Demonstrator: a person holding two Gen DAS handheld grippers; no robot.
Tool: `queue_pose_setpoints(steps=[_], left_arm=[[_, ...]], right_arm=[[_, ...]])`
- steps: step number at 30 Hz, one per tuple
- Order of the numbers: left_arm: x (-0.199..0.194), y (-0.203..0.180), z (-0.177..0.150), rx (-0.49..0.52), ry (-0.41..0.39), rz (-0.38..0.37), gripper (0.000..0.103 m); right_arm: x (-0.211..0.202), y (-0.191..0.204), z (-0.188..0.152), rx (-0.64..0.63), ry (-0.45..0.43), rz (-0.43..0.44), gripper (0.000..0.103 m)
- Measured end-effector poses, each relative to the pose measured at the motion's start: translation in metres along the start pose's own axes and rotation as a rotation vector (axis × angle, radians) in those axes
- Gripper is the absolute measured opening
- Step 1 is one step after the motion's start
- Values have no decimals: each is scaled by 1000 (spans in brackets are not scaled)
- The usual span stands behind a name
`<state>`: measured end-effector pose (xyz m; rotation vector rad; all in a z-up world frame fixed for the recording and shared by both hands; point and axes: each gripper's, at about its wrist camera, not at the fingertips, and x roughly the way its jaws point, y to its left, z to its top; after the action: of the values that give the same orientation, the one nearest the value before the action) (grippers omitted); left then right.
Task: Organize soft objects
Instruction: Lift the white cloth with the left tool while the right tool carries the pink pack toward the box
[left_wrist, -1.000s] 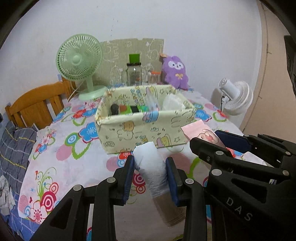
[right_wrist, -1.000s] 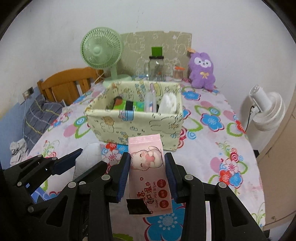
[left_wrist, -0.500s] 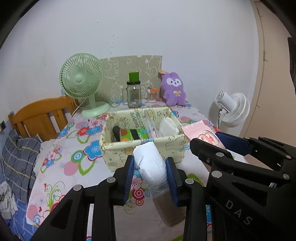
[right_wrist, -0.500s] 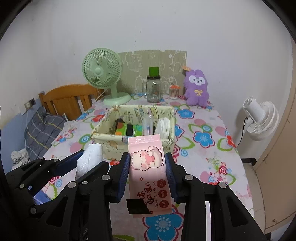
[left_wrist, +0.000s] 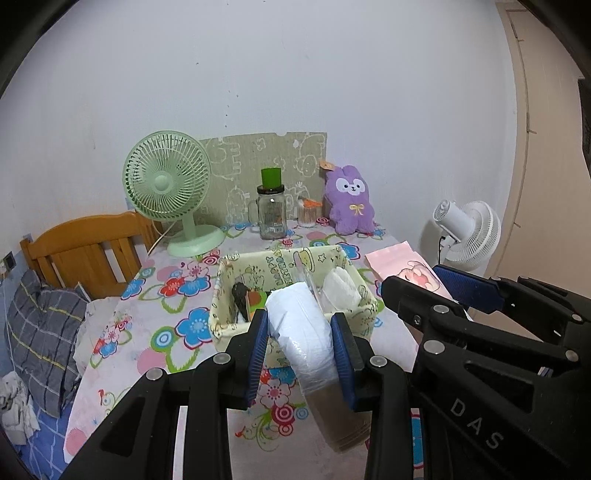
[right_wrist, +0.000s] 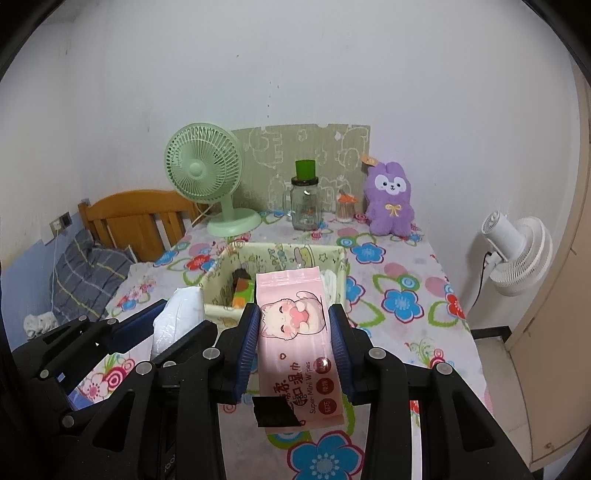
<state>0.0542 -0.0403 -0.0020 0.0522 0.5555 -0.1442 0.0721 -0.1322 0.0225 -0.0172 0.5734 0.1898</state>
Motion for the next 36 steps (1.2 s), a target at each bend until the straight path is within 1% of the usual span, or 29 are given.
queue_pose_setpoints(steps=[9,13,25,33,36], left_arm=[[14,6,10,-5,3,17,34],[25,8,13,-5,12,23,34],[60,19,26,-20,23,39,34],[86,28,32,-35,44,32,35],[95,30,34,-34,48,30,35]], right_arm=[[15,-3,10,40,-13,-5,41],[27,-6,13,62,-6,-10,41],[64,-10,28,75,7,-41,41],[91,-12,36,85,28,-43,41],[101,-13,39,87,25,-19,41]])
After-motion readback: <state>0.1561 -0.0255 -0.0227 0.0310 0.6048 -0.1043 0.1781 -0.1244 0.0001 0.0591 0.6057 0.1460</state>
